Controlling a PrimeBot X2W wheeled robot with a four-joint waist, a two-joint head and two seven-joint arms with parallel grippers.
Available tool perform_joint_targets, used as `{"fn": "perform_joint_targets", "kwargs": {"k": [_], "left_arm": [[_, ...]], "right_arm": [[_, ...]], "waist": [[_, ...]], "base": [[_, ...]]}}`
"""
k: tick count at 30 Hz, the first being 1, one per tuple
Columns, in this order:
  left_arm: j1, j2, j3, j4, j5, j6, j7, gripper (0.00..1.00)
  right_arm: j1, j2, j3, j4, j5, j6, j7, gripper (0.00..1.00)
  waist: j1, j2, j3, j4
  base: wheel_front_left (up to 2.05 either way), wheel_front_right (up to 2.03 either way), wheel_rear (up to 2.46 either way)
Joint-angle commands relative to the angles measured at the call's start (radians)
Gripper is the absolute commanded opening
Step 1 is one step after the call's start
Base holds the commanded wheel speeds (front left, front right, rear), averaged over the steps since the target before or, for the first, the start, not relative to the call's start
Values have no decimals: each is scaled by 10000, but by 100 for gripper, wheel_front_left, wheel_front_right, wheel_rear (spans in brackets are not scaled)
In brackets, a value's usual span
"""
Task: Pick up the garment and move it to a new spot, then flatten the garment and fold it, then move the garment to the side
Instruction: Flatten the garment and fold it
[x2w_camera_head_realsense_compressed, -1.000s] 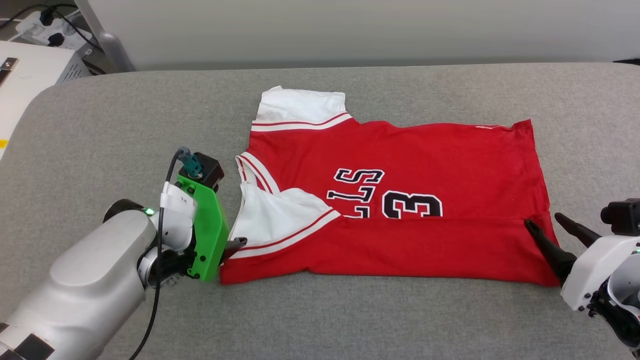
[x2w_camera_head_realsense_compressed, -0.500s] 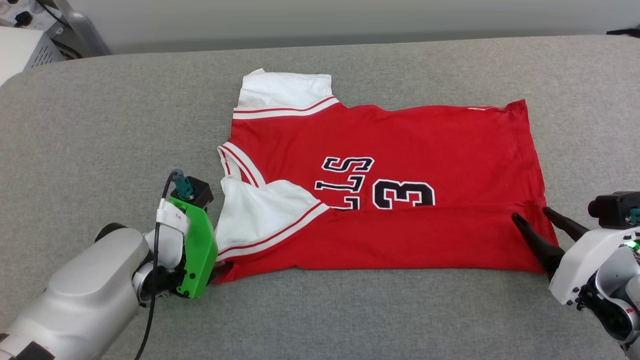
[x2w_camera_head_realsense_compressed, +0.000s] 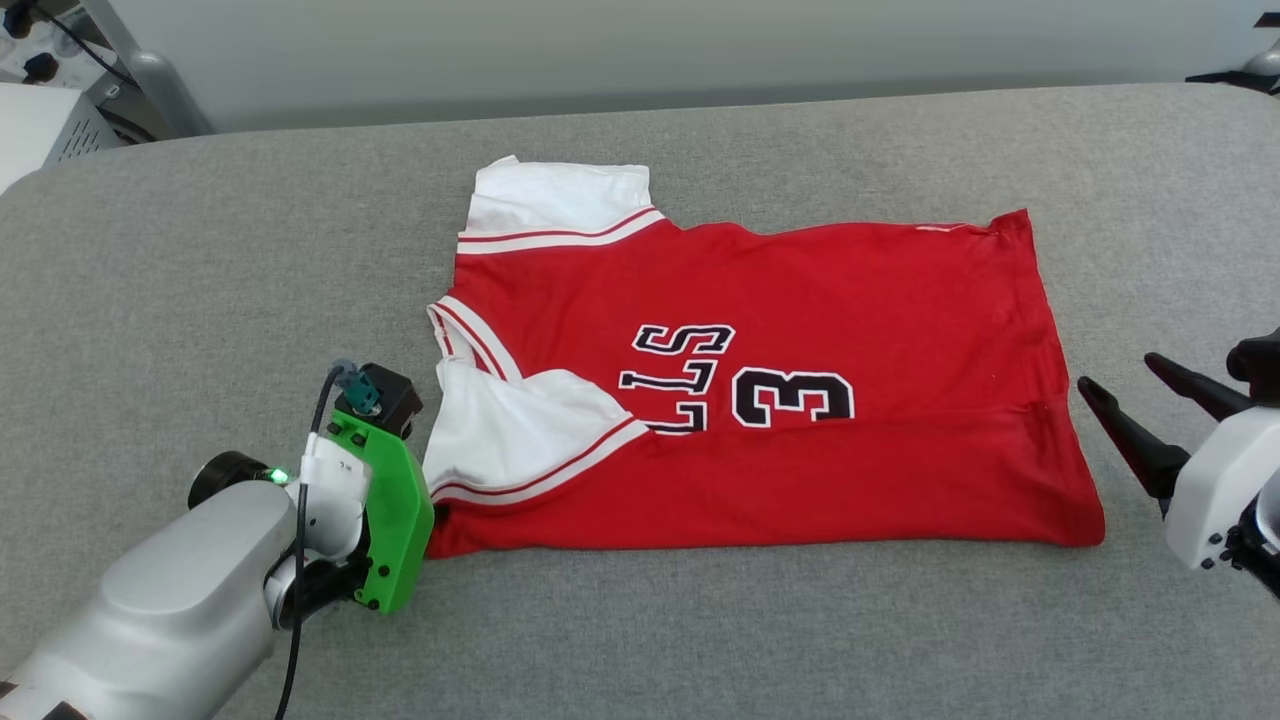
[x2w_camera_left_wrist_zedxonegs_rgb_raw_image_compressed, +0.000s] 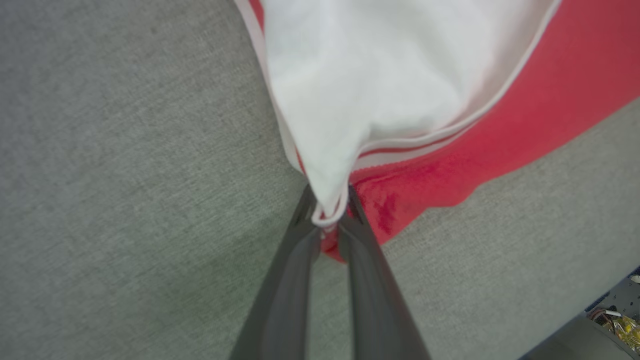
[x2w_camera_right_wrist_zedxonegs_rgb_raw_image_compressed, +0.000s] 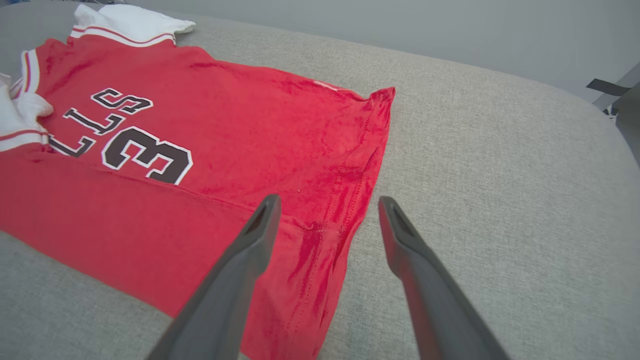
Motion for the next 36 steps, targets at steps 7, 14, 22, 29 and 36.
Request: {"fn": "perform_joint_targets", "kwargs": {"k": [7, 14, 22, 29, 36], "left_arm": [[166, 290, 58, -824, 312, 209, -532, 0], [140, 454, 65, -1490, 499, 524, -622, 0], [-19, 484, 68, -1767, 653, 658, -672, 0], [13, 374, 26, -1685, 695, 691, -783, 0], [242, 328, -33, -1451, 573, 651, -870, 0]], "right_arm": [[-317, -822, -87, -882, 190, -7, 2230, 100], [-356, -1013, 54, -787, 605, -7, 4466, 100], [-464, -305, 177, 177, 694, -7, 4714, 100], [-326, 348, 821, 1231, 726, -7, 4611, 100], [-249, 611, 1176, 2011, 1064, -7, 4058, 19]], "waist": [[0, 0, -186, 133], [0, 0, -9, 263], [0, 0, 494, 539], [0, 0, 727, 608], [0, 0, 637, 533]], "base": [[0, 0, 0], [0, 0, 0], [0, 0, 0], [0, 0, 0], [0, 0, 0]]}}
